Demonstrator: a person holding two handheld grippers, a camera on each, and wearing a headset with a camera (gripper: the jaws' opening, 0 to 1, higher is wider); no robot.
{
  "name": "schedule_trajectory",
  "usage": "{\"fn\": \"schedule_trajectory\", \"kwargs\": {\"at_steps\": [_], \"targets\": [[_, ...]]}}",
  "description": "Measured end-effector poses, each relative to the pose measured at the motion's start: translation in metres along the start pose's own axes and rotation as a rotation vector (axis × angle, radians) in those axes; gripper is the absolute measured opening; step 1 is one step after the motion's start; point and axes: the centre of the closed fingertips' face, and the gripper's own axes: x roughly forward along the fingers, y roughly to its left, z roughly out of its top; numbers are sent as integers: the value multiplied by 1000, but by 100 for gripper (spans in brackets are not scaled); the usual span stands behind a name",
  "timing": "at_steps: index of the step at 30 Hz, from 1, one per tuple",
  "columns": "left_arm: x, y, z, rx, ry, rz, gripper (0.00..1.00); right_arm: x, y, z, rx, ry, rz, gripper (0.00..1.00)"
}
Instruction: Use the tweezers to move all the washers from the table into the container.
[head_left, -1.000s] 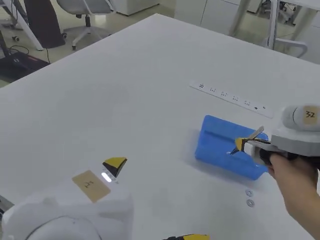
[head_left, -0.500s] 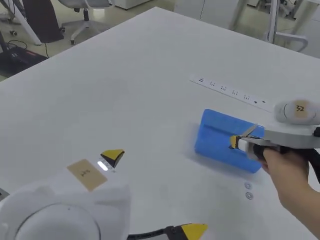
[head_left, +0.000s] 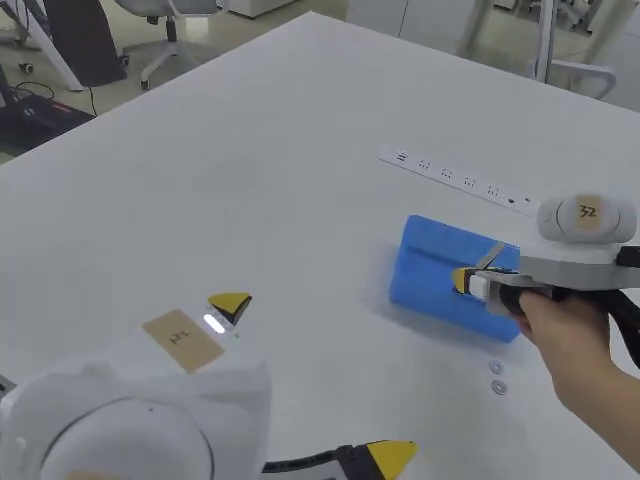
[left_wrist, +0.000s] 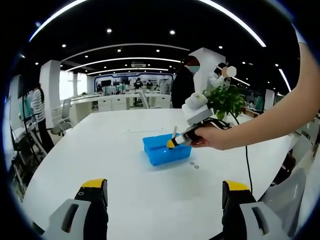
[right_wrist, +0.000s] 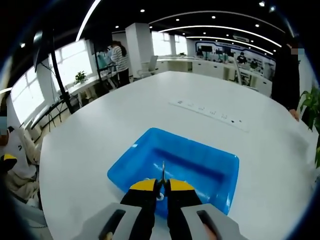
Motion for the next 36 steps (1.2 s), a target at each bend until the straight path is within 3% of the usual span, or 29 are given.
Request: {"fn": "schedule_trajectory", "kwargs": {"at_steps": [6,9,16,21,25,27,32,36], "targets": [[-1,-1,-1,3,7,-8,98,-31,7,21,9,-94,18,3],[-2,-1,0,16,3,-11,98,-52,9,28,-47,-133,1,3],[-3,-1,3,17,-6,-12,98,-93,8,26,-13,-194,-5,3],[-6,5,6,3,-15,2,98,-100,0,-7,12,-137,-28,3],[-8,8,10,-2,-25,14,97,-99,-3,-27,76,-111,-31,3],[-9,9,11,-2,-26,16,97,-97,-5,-34,77,-104,-37,4],[-9,10,14,10,-31,23,97,-84,-16,-61,49,-20,-67,4],[-9,9,14,12,-27,20,97,-77,-24,-72,52,7,-75,4]]}}
